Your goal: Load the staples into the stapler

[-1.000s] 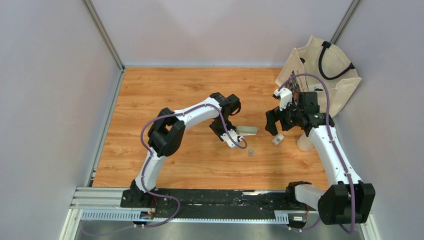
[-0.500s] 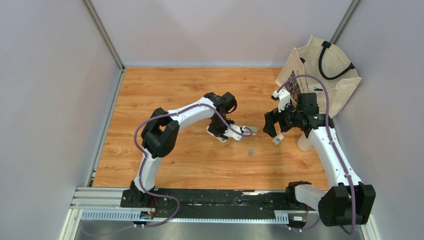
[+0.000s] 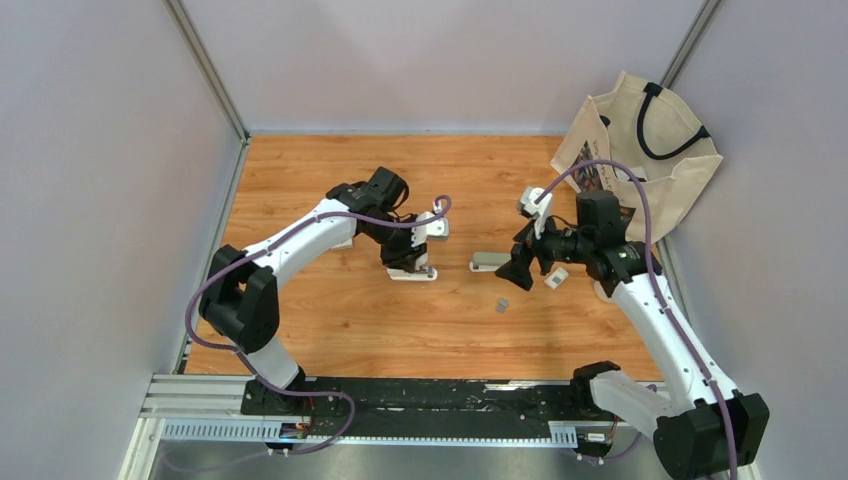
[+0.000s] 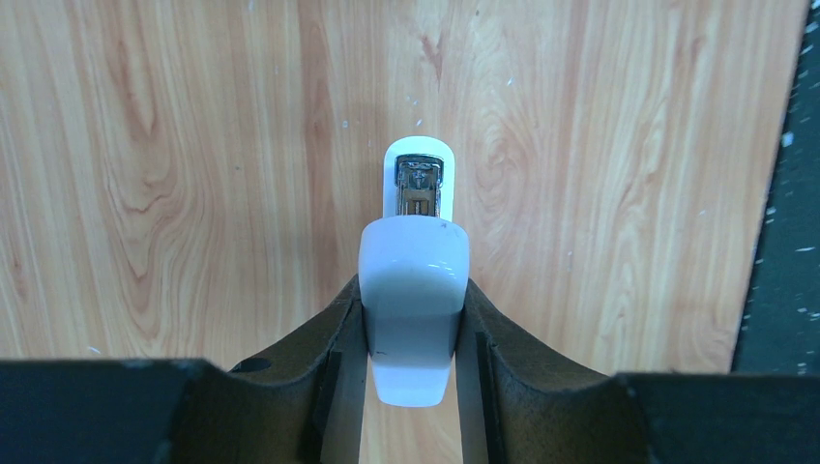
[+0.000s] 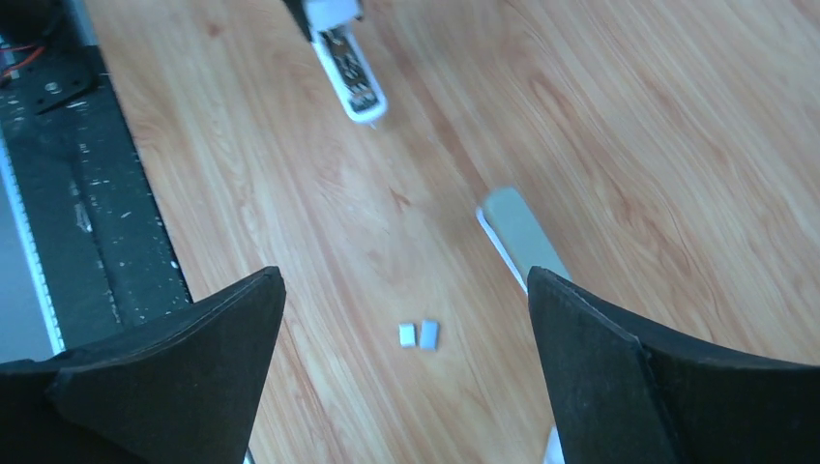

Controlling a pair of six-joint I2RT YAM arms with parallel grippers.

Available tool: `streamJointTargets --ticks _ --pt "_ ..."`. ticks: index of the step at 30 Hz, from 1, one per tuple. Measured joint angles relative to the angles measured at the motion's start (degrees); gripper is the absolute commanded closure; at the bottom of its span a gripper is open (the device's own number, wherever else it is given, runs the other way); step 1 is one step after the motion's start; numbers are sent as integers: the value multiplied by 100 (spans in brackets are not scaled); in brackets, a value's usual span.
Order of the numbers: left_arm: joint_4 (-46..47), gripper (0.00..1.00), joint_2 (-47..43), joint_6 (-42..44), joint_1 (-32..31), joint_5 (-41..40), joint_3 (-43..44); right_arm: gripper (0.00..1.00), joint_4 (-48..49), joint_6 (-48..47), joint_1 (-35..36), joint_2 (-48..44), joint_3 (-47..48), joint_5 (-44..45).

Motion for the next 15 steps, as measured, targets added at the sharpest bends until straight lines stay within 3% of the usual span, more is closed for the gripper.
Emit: streamJointTargets --ticks 5,10,15 --pt "-232 100 -339 -70 136 793 15 0 557 7 811 457 28 -343" --pt "-1097 100 -391 256 127 1484 304 5 1005 144 1108 1561 444 -793" --pt "-1735 100 -391 560 199 1987 481 7 1394 208 1445 2098 629 -933"
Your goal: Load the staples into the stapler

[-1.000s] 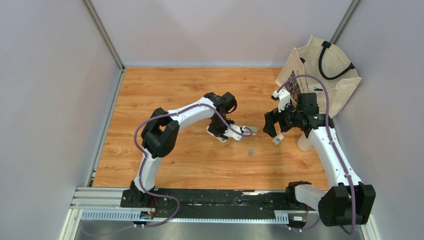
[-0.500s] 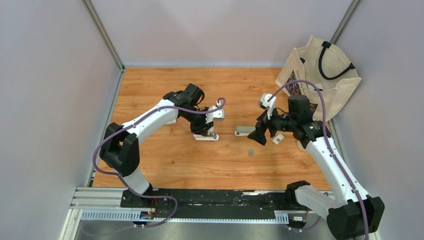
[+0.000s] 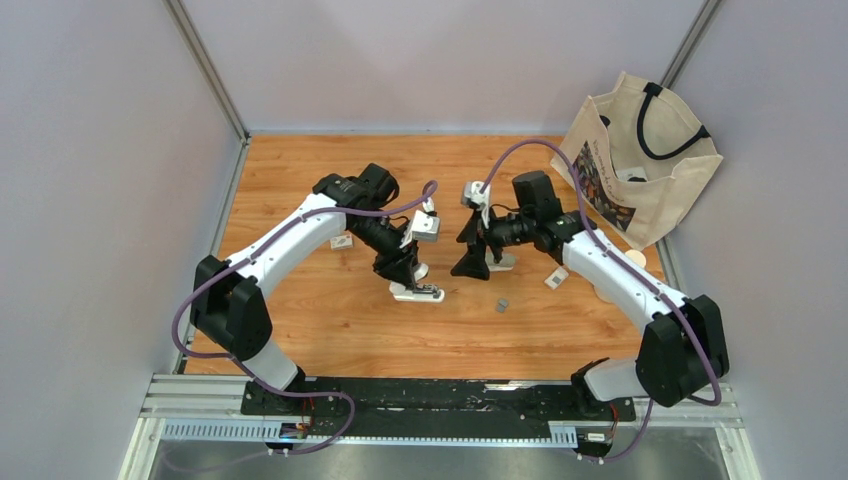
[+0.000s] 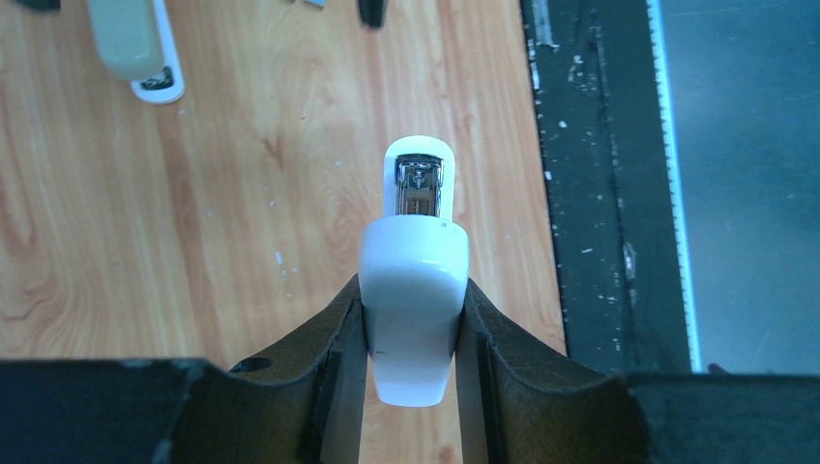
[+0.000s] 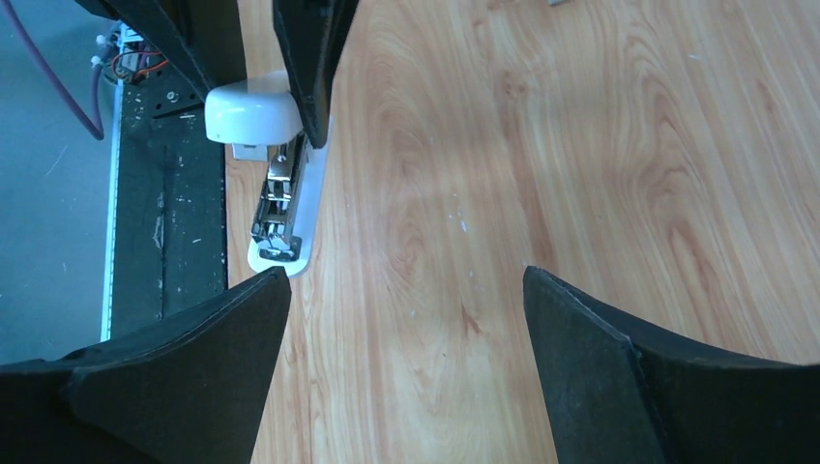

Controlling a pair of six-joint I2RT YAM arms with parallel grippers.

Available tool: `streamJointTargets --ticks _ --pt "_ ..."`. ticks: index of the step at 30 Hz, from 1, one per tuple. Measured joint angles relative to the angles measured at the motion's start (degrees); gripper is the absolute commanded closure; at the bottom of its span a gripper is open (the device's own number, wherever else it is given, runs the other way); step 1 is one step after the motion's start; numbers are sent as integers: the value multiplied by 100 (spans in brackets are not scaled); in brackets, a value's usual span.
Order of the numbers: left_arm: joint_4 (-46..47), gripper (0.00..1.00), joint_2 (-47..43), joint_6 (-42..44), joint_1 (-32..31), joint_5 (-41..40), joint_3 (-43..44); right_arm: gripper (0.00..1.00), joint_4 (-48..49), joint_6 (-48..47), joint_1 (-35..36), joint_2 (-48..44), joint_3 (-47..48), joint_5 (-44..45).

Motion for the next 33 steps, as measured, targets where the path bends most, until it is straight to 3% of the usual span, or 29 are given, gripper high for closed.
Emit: streamJointTargets --ticks 8,16,33 --pt "149 100 -140 -210 61 116 -195 12 356 63 540 304 4 -173" --pt "402 100 -289 -503 63 210 -304 7 566 190 927 706 4 -227" --pt "1193 100 -605 -1294 101 -31 -719 9 702 503 1095 879 9 -70"
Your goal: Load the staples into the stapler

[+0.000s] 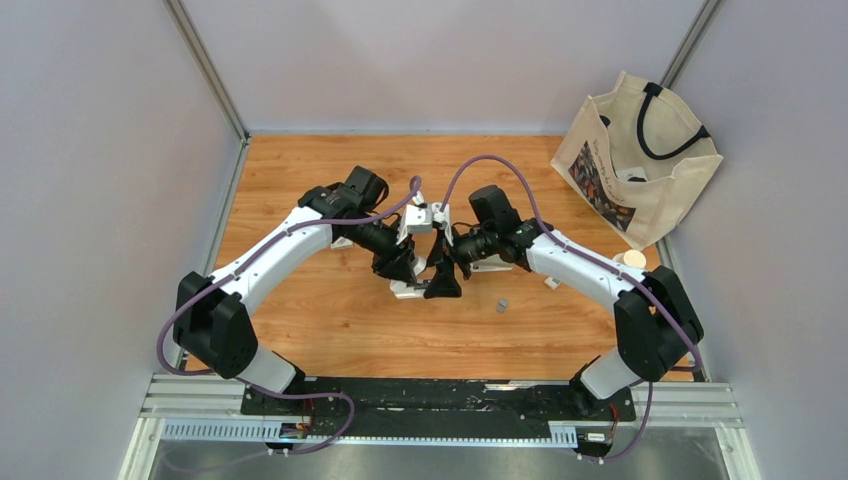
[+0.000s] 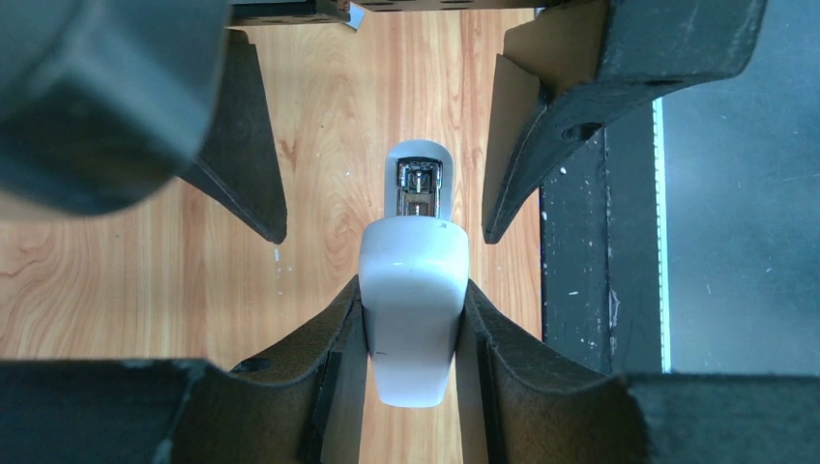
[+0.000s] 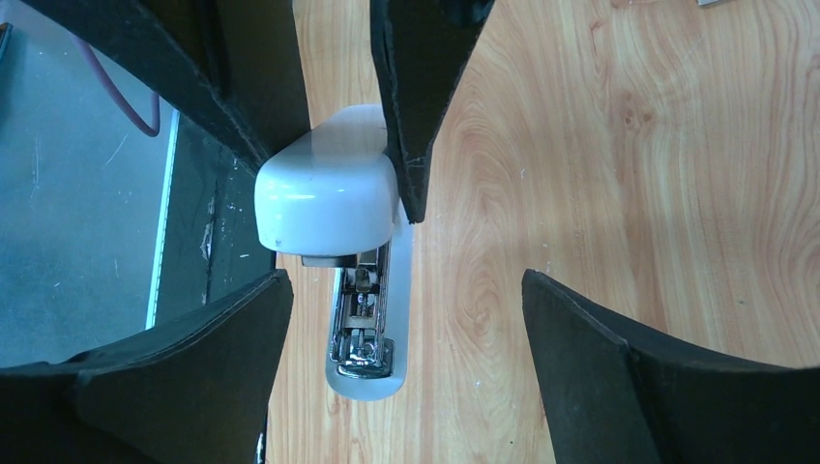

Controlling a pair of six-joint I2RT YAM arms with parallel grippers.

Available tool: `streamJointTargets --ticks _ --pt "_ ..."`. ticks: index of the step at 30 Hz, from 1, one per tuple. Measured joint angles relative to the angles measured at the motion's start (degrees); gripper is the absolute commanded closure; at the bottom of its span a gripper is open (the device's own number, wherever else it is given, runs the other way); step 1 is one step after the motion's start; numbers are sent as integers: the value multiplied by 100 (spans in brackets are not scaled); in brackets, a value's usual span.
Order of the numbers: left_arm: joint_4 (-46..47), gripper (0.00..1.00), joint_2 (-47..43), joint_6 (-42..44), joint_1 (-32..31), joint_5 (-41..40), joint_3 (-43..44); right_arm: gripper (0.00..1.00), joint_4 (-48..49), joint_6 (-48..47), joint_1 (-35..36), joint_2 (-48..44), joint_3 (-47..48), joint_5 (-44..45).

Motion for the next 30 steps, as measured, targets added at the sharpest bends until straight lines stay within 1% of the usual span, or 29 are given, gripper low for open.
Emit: streamJointTargets --ticks 12,16,18,23,26,28,30 --pt "238 100 -37 -258 98 -9 -111 10 26 -4 9 153 -26 68" --pt "321 100 -39 -275 107 26 -131 14 20 -20 50 284 -48 66" --pt "323 100 -39 -280 109 44 -142 15 20 -22 61 299 -52 68" --pt "332 100 -39 -278 109 57 -144 13 37 -22 61 299 -52 74" --pt "326 100 -39 -269 109 59 -144 13 42 -28 61 291 -52 120" --pt "321 100 -39 -267 109 74 -144 18 42 -28 61 282 -55 136" --pt "319 100 -39 -264 109 90 -144 33 44 -35 61 275 -61 138"
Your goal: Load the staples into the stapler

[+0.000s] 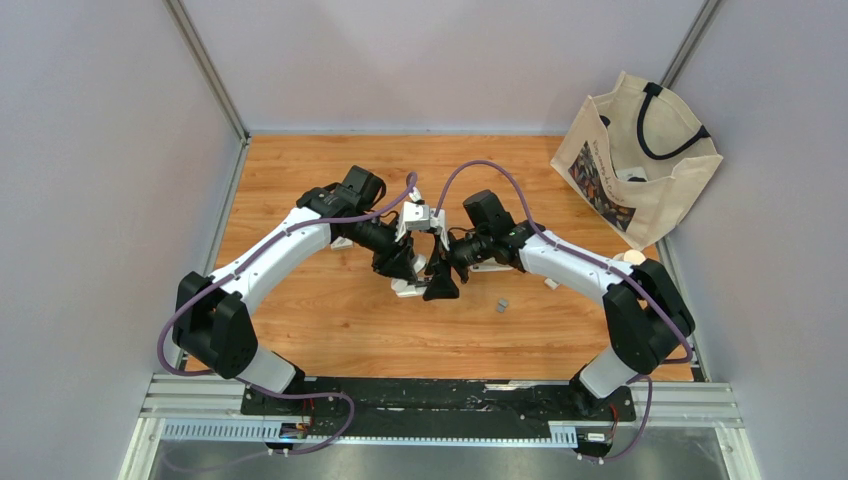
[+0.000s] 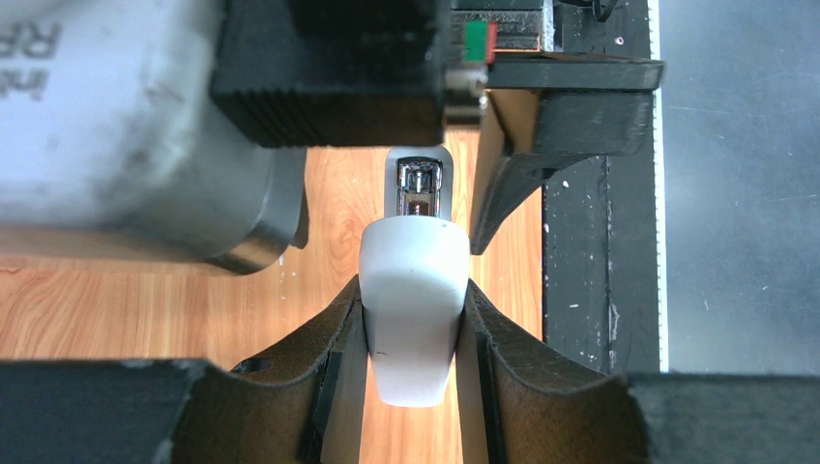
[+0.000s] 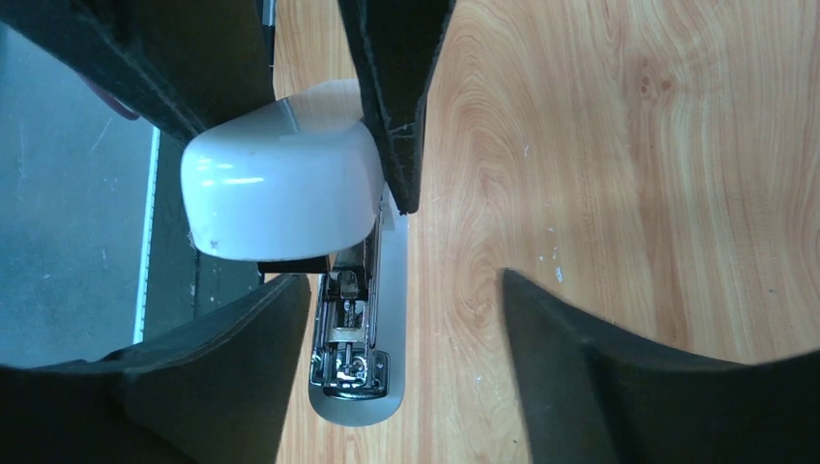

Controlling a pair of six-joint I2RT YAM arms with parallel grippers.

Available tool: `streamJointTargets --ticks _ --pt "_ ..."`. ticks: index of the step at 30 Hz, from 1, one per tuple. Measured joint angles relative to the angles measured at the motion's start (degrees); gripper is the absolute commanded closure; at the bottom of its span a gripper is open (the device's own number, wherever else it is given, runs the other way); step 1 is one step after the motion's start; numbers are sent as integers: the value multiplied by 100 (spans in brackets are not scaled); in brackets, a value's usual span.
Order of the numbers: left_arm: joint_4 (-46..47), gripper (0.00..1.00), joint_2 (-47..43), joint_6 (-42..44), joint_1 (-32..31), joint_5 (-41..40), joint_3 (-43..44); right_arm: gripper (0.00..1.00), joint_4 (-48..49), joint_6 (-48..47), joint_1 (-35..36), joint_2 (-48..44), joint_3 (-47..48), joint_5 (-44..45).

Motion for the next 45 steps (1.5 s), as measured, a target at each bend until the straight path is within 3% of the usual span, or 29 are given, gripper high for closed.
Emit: streamJointTargets --ticks 4,14,22,31,40,45 --pt "15 100 0 2 2 -4 0 66 0 -48 4 0 0 -90" --pt "195 100 0 -304 269 262 -55 88 -129 -208 -24 -22 0 -332" --pt "951 100 -125 -881 831 992 -315 92 22 -83 -352 -142 -4 -535" --pt "2146 100 -833 -1790 1311 1384 -925 98 968 664 -671 -518 -310 -874" --pt "3930 100 -1305 -3335 1775 1718 -1742 100 1869 1300 -785 -599 -522 -1058" --pt "5534 100 -1360 -4723 2105 1978 -2417 100 2321 1665 -824 -667 -640 -1029"
